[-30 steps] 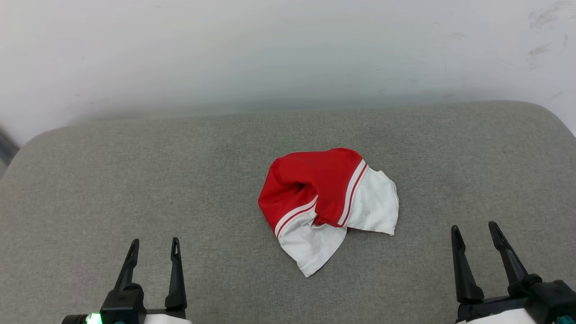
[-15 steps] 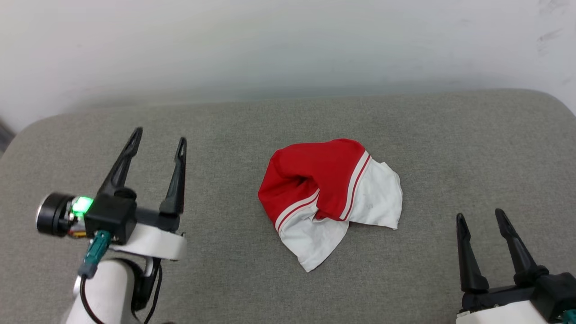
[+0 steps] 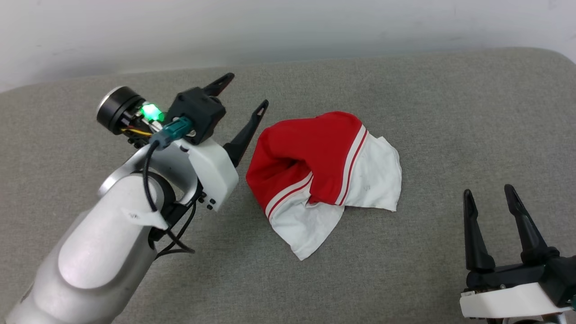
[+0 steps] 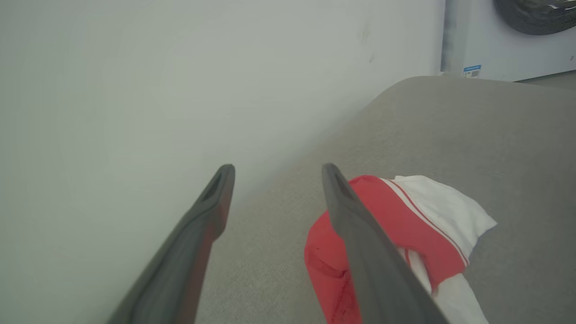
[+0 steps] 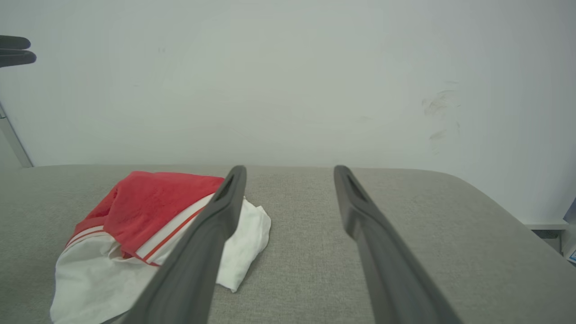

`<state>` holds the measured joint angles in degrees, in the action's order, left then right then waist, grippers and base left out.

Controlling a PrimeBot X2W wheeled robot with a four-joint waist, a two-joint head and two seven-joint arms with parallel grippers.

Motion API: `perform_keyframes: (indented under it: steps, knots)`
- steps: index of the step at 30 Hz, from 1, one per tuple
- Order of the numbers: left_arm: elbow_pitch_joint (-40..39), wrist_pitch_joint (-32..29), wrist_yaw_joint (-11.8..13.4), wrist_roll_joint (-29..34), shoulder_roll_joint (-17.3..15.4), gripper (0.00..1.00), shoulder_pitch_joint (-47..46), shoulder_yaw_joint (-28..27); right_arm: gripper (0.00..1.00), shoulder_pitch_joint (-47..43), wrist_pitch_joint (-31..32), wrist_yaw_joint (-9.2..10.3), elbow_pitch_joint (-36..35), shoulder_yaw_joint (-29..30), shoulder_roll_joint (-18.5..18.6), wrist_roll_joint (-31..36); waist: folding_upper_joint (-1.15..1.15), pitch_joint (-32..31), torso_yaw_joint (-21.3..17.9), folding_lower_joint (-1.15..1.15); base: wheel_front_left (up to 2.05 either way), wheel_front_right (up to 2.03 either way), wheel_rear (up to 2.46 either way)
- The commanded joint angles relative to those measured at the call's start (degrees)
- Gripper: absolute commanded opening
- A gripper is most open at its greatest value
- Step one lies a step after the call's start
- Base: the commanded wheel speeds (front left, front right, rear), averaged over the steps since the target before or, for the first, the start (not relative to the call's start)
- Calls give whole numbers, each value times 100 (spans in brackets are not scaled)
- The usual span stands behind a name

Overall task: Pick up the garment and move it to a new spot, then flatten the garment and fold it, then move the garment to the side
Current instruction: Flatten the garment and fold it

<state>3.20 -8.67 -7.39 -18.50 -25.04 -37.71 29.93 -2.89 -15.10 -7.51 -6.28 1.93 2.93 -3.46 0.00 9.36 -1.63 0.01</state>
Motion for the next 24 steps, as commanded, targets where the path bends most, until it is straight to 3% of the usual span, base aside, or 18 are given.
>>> perform_keyframes:
  steps: [1, 5, 11, 18, 24]
  knots:
    - [-26, -349, 6, -305, -185, 100, -230, 378, 100, 103, -10, 4, -22, -12, -8, 33, 0, 139, -44, -1, 0, 0, 0]
    - [-136, -1241, 5, -1008, -598, 100, -698, 1351, 100, 195, -10, 4, -34, -26, -8, 56, 0, 310, -85, -1, 0, 0, 0]
    - [-301, -2301, 4, -2062, -945, 100, -1374, 2656, 100, 383, -10, 4, -65, -52, -8, 107, 0, 583, -180, -1, 0, 0, 0]
    - [-208, -2767, 3, -2664, -951, 100, -1937, 3800, 100, 556, -10, 4, -97, -141, -8, 104, 0, 870, -313, -1, 0, 0, 0]
    - [72, -2991, 3, -2807, -873, 100, -2237, 4296, 100, 729, -10, 4, -119, -194, -8, 52, 0, 1216, -488, -1, 0, 0, 0]
